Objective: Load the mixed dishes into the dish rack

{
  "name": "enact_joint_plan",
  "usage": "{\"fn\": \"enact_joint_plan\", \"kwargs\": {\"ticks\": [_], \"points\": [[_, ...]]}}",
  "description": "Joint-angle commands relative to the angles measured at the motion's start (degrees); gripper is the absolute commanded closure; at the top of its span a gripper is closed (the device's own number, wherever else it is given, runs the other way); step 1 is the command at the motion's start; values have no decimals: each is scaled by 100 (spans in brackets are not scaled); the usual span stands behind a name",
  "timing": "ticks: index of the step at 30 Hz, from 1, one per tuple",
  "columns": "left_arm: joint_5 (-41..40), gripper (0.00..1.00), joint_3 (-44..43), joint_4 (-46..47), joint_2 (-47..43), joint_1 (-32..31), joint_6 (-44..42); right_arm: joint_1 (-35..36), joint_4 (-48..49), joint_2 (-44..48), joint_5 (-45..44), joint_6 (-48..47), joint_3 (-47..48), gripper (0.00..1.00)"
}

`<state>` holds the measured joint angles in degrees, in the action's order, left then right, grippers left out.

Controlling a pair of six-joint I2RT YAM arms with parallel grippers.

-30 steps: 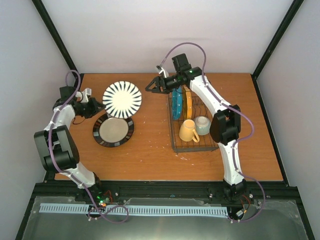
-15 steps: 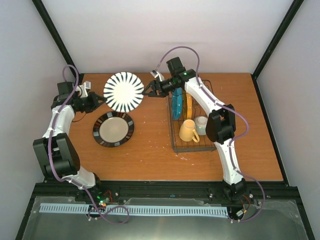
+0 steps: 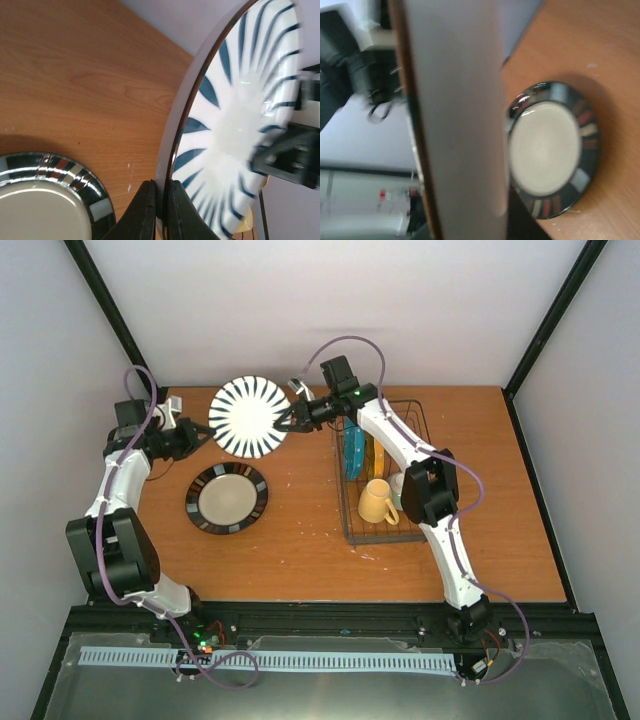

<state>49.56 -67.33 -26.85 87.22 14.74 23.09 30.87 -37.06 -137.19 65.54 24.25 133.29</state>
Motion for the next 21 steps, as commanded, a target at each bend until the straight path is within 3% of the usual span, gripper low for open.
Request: {"fn": "enact_joint_plan", "kwargs": {"ticks": [1, 7, 12, 18, 20, 21], "points": [[643, 99, -517, 618, -28, -187, 257, 195, 831, -171, 742, 585, 201, 97], [491, 96, -694, 347, 137, -199, 35, 184, 581, 138, 110, 213, 270, 97], [-196, 50, -1161, -375, 367, -199, -419, 47, 535, 535, -583, 239, 102, 97], [-1665, 38, -1899, -952, 500, -200, -725, -245, 315, 1033, -1613, 197, 177, 97], [-2280, 20, -2009, -892, 412, -200, -775, -324, 70, 1227, -2169, 56, 287, 97], [-2719, 18, -2050, -882, 363, -199, -767, -359, -84, 1370, -2677, -105, 355, 97]]}}
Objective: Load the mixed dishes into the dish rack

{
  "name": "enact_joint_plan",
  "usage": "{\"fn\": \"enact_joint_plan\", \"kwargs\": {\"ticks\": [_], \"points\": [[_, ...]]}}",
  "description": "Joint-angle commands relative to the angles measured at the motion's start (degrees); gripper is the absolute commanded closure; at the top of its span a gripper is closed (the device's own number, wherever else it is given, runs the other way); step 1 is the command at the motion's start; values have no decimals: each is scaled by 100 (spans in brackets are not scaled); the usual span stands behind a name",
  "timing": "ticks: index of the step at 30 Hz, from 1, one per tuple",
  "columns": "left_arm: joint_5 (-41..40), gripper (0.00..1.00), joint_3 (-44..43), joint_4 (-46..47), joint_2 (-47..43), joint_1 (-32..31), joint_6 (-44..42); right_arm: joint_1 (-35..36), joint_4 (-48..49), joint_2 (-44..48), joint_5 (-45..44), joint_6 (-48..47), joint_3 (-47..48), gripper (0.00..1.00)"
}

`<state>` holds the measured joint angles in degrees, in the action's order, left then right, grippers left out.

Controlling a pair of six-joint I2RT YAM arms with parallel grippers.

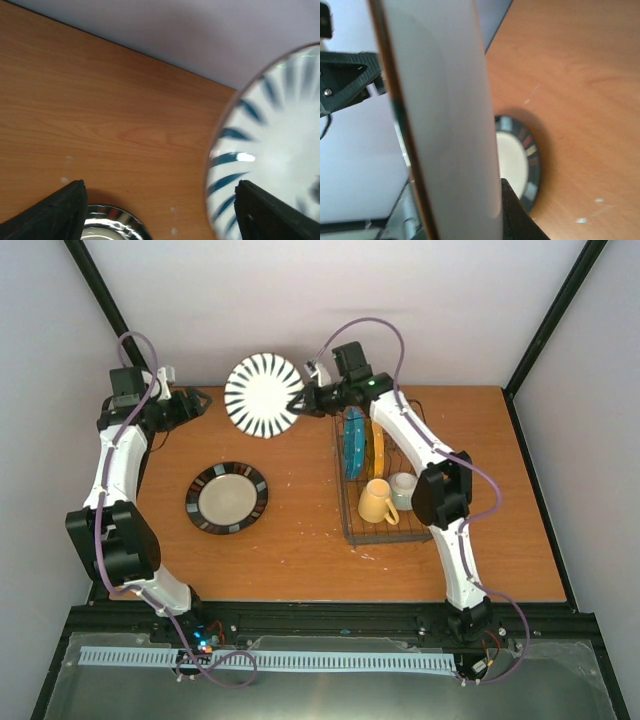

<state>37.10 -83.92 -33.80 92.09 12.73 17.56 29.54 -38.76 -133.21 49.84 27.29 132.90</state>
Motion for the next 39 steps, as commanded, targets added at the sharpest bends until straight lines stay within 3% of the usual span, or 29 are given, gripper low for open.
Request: {"fn": "enact_joint_plan", "kwargs": {"ticks": [1, 4, 7, 11, 14, 20, 39], "points": [[-1936, 18, -456, -211, -153, 5, -210, -250, -89, 1116, -1556, -554, 416, 97], [-3063, 18, -745, -393, -132, 1, -402, -272, -509, 1650, -3199, -948, 263, 97], [-3584, 18, -824, -353, -105, 2, -631, -289, -391, 2446, -4873, -1095, -425, 97], [-3820, 18, -773, -225, -41, 6, -704, -515, 572, 3824, -6445, -856, -2403, 97], [-3768, 19, -780, -175, 67, 4, -685, -698, 124, 4177, -7288, -837, -2786, 97], [-3667, 21, -889, -170, 303, 2, -701, -776, -1229, 3931, -7585, -1029, -2775, 97], [-3823, 23, -449, -262, -9, 2, -658, -817, -1332, 3618, -6634, -867, -4305, 97]]}}
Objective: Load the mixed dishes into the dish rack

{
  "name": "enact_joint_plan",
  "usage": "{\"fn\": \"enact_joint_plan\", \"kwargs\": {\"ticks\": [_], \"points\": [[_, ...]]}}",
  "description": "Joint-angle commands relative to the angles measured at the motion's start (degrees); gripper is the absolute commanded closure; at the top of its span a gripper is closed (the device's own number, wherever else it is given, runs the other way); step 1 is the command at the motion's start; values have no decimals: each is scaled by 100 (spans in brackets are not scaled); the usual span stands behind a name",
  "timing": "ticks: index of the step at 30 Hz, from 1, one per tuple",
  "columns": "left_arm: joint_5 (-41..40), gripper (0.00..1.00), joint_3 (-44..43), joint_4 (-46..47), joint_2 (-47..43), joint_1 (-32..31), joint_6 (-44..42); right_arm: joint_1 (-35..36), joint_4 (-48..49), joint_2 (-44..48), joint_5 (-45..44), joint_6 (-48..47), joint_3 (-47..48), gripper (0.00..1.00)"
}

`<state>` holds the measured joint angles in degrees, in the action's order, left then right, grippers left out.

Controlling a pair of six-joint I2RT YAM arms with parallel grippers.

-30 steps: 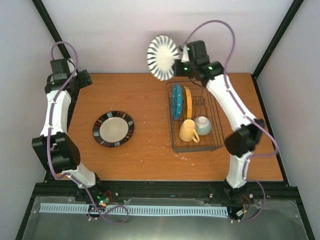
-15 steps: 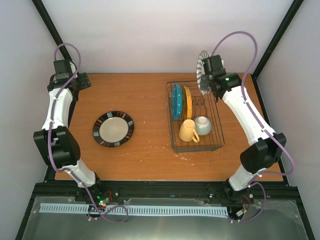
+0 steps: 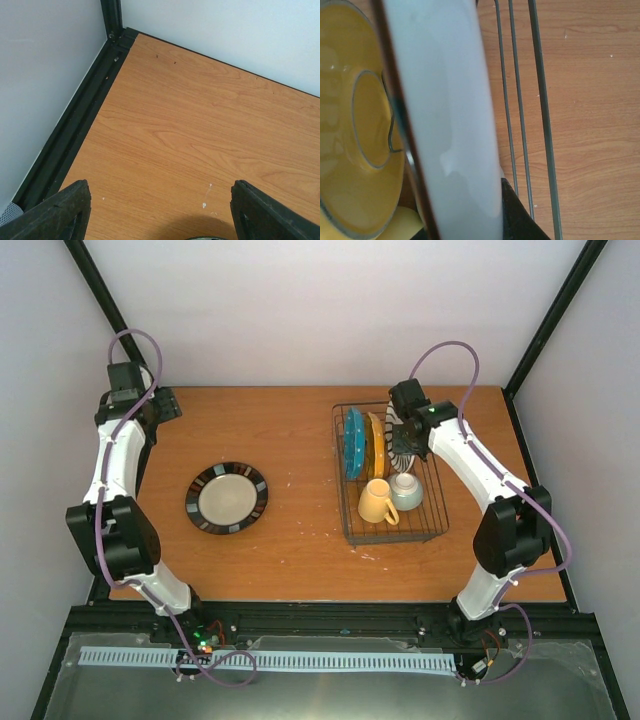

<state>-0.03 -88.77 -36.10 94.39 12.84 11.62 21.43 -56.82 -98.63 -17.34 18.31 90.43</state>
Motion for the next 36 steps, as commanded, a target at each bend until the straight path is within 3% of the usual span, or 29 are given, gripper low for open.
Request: {"fn": "enact_joint_plan", "kwargs": {"ticks": [1, 12, 20, 21, 23, 26, 36], "points": [[-111, 23, 54, -40, -257, -10, -52, -7, 465, 126, 123, 28, -79, 97], [-271, 23, 158, -369, -119, -4, -2, -22, -151, -651, 1057, -41, 8, 97], [-358, 21, 266, -495, -112, -7, 19, -17, -237, -811, 1262, -100, -124, 96], [-263, 20, 319, -490, -109, -9, -13, -22, -257, -820, 1247, -90, -103, 91], [-28, 18, 437, -515, -72, -9, -65, -21, -268, -823, 1216, -52, -85, 69], [420, 17, 667, -584, 32, 10, -113, -25, -273, -816, 1167, -6, -29, 52], [2973, 20, 1952, 115, -118, 1204, -73, -208, -399, -605, 878, 78, 432, 40]]}}
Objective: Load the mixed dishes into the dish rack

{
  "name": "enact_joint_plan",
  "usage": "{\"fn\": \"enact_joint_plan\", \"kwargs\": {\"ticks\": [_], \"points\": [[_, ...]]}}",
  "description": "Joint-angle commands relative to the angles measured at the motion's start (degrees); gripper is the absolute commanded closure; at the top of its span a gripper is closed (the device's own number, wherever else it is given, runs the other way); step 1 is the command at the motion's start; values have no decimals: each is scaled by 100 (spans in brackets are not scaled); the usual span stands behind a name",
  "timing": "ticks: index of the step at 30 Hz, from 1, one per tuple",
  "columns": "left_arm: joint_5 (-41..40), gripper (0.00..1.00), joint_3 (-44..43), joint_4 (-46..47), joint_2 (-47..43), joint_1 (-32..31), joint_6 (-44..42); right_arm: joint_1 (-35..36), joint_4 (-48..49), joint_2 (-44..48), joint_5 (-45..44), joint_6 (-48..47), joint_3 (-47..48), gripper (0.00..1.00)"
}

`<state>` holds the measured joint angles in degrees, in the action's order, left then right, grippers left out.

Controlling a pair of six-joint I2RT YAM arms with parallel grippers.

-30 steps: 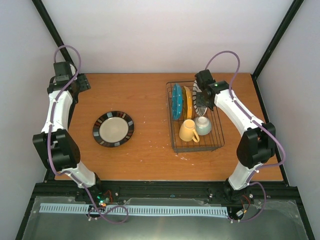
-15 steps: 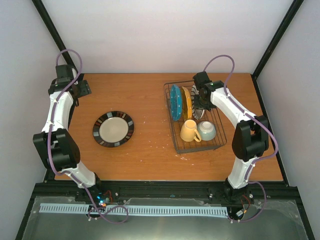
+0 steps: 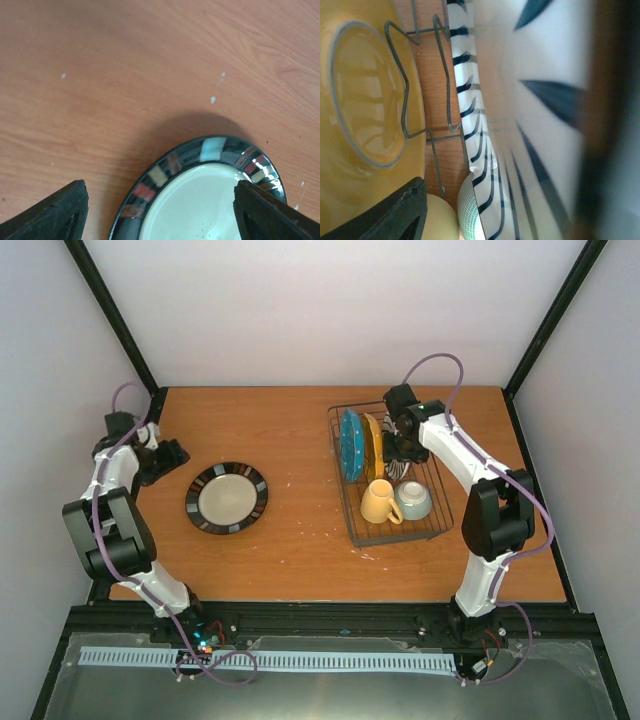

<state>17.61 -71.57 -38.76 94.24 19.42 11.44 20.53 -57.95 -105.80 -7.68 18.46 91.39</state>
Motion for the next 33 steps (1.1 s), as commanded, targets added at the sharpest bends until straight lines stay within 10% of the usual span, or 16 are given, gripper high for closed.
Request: {"fn": "enact_joint_plan", "kwargs": {"ticks": [1, 11, 33], "points": [[1436, 20, 242, 375, -37, 700, -156, -178, -391, 127, -213, 109, 482, 37], [3433, 25, -461, -203, 1179, 1978, -1240, -1351, -490, 564, -486, -12, 1717, 33], [4611, 28, 1075, 308, 2010, 1950, -1752, -2014, 117, -266, 529, -189, 1971, 33]]}}
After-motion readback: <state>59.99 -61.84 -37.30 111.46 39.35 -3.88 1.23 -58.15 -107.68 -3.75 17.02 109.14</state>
